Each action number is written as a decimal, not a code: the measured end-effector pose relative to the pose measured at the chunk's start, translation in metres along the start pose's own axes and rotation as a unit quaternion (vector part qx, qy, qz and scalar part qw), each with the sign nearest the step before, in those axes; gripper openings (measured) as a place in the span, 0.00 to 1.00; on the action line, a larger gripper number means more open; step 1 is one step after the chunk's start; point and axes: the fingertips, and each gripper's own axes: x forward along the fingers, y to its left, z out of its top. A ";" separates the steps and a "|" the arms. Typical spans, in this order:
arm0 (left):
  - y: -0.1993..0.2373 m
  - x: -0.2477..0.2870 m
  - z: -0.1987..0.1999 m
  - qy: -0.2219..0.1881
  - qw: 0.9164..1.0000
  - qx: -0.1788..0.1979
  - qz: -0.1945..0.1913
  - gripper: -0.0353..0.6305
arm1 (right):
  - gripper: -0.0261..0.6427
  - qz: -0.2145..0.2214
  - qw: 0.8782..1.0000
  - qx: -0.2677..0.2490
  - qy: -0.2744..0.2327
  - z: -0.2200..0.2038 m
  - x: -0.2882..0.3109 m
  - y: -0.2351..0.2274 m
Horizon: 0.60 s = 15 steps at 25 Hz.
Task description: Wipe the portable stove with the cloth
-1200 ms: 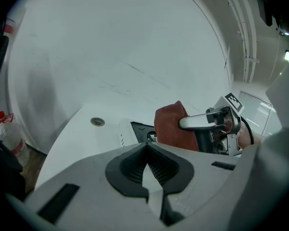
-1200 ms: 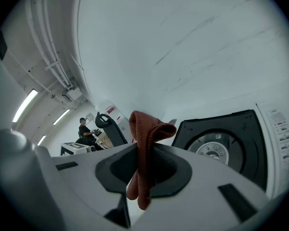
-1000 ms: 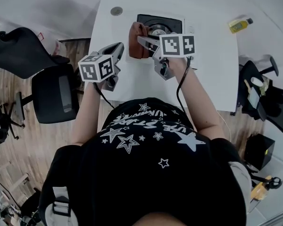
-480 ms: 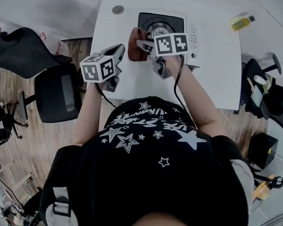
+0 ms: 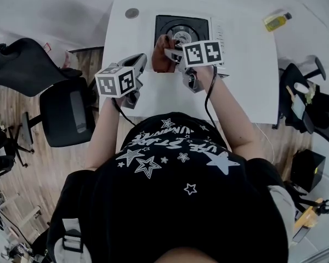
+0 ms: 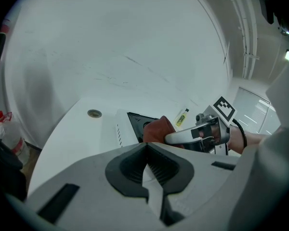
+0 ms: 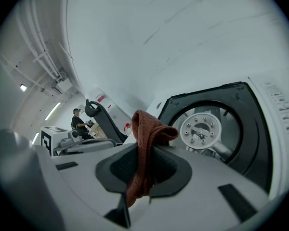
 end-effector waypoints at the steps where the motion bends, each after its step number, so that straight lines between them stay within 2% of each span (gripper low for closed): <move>1: -0.001 0.001 0.000 0.001 1.000 0.001 -0.002 0.06 | 0.13 -0.004 1.000 0.001 -0.001 -0.001 -0.002 -0.003; 15: -0.025 0.020 0.002 0.014 0.999 0.021 -0.031 0.06 | 0.13 -0.042 0.998 0.036 -0.035 -0.003 -0.051 -0.046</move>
